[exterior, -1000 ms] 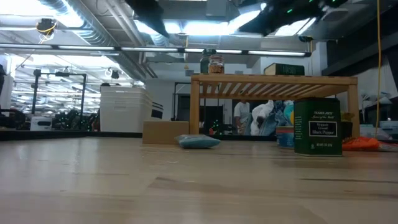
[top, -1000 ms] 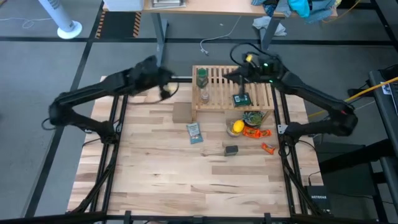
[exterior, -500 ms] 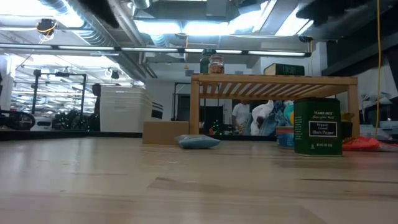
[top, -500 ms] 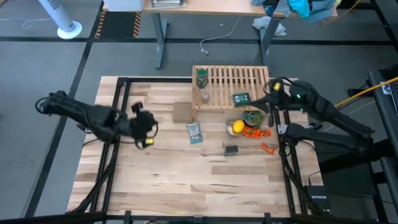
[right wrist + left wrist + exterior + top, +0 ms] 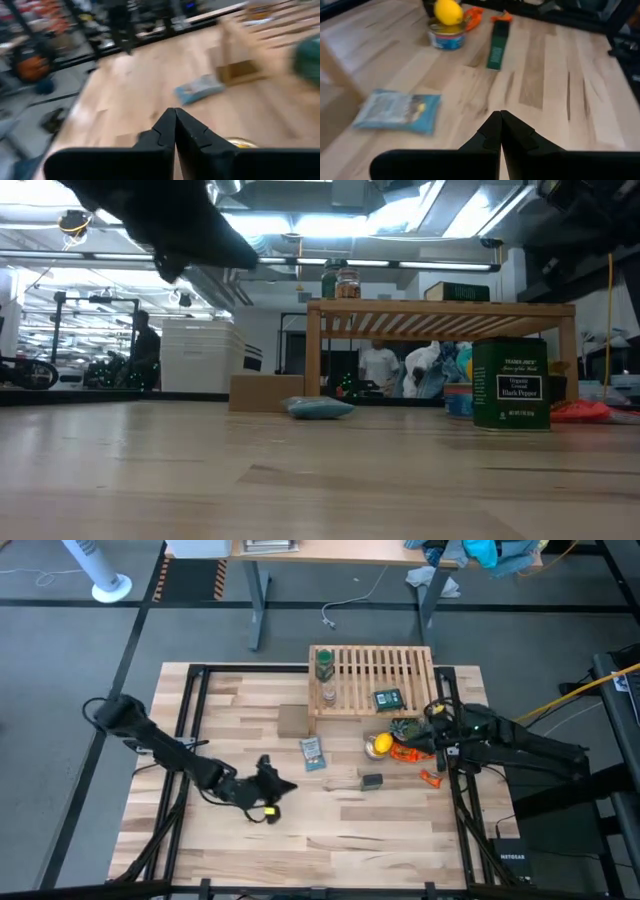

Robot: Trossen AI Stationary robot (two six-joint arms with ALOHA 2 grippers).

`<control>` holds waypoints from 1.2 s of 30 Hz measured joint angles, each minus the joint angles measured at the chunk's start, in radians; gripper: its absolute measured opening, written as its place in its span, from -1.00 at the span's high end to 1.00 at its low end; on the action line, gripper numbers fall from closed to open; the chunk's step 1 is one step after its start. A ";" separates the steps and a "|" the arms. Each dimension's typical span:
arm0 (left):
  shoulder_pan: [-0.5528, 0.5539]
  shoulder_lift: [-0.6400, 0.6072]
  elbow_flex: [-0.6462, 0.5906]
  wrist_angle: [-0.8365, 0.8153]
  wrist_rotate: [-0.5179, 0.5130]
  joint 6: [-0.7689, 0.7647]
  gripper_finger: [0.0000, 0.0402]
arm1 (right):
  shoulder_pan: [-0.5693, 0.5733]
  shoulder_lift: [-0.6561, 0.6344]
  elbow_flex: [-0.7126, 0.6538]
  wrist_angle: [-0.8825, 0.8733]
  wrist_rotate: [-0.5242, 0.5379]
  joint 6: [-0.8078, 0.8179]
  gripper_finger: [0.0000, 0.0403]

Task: Shelf spices
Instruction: Put the black seasoning can on the shelf

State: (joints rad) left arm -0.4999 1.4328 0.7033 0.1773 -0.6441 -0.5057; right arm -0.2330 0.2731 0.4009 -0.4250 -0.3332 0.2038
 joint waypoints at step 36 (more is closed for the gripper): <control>0.101 0.165 0.000 0.189 0.045 0.113 0.18 | 0.162 0.445 -0.017 0.115 -0.246 0.035 0.54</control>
State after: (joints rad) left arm -0.3985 1.5974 0.7029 0.3663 -0.5987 -0.3923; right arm -0.0711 0.7179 0.3843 -0.3104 -0.5790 0.2390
